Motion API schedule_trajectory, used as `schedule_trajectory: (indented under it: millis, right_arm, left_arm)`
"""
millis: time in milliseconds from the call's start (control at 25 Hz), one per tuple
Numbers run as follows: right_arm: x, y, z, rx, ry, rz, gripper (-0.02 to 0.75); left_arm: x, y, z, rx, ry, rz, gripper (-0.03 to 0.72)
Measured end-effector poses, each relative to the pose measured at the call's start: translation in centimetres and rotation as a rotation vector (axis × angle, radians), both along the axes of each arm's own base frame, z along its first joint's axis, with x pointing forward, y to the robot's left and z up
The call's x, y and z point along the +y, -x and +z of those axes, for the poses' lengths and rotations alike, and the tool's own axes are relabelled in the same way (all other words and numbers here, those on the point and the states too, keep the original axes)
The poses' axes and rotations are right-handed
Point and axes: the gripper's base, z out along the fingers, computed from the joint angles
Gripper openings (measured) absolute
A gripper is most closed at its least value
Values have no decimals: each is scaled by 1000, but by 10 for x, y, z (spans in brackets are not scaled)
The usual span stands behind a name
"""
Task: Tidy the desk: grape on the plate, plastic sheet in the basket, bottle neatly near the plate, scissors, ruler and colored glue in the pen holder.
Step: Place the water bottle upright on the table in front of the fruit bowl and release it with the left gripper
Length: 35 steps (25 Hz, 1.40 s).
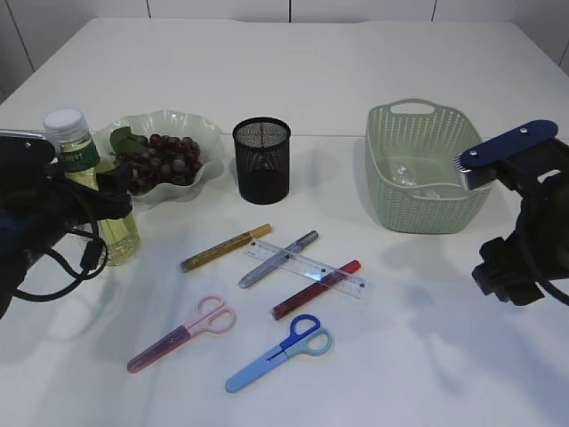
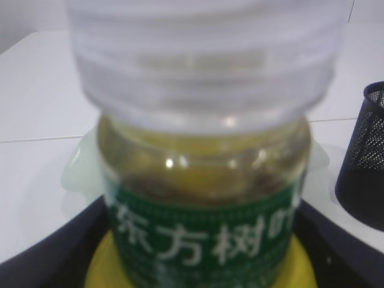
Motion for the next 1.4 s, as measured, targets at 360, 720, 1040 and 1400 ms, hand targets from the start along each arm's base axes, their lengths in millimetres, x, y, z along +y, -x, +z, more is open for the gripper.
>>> schedule_trajectory:
  millis: [360,720,1040,1400]
  right_arm:
    - [0,0,0,0,0,0,583]
    - [0,0,0,3,2,-1,583]
    - [-4,6,-1,60,40,-25,583]
    - [-2,24,-4,258,8,-65,583]
  left_arm:
    - [3,11,29,-65,15,0,593]
    - [4,20,64,-79,30,-3,580]
    - [6,29,87,-33,36,-5,575]
    - [8,41,106,10,37,-10,560]
